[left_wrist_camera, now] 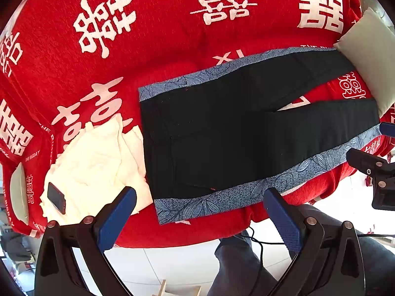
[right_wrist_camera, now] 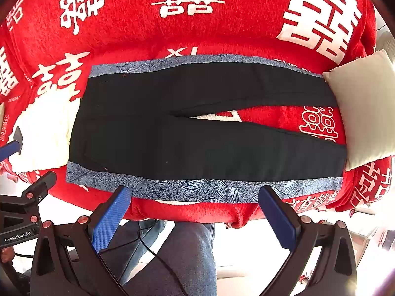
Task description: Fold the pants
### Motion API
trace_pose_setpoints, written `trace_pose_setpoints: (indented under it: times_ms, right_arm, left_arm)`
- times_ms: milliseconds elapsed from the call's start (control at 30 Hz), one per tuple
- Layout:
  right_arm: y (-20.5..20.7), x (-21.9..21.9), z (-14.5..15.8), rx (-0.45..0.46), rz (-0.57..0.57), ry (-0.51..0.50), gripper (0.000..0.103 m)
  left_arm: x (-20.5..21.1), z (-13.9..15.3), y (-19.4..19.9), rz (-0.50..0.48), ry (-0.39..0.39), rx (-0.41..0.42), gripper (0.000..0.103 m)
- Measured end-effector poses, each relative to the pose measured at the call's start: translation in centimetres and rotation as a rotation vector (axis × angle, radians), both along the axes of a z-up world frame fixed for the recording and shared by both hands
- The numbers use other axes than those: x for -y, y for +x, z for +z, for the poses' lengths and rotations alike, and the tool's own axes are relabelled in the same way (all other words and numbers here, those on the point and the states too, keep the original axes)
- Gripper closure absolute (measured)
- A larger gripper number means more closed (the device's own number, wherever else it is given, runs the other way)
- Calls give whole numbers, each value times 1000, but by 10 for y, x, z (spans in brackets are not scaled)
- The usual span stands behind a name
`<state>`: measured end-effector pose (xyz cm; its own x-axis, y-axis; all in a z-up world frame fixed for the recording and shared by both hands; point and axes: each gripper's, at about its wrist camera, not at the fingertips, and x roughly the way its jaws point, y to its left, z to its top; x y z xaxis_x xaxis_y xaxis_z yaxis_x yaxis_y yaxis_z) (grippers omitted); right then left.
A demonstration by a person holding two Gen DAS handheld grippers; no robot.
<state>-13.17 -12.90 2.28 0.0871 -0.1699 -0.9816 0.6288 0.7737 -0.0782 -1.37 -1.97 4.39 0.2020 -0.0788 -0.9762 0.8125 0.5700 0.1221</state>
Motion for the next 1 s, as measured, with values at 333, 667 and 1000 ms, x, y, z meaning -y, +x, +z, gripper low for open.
trace_pose_setpoints:
  times_ms: [333,667,1000]
  right_arm:
    - [0,-5,1,-10,12,-24,0]
    - [1,-8,4,-21,19,-50,0]
    - [-3,-8,5,-26,-12,-63,0]
  left_arm:
    - [0,2,1,4,-13,-5,0]
    - [-1,4,3,7,-30,-12,0]
    - [-3,5,5,2,-51,-27,0]
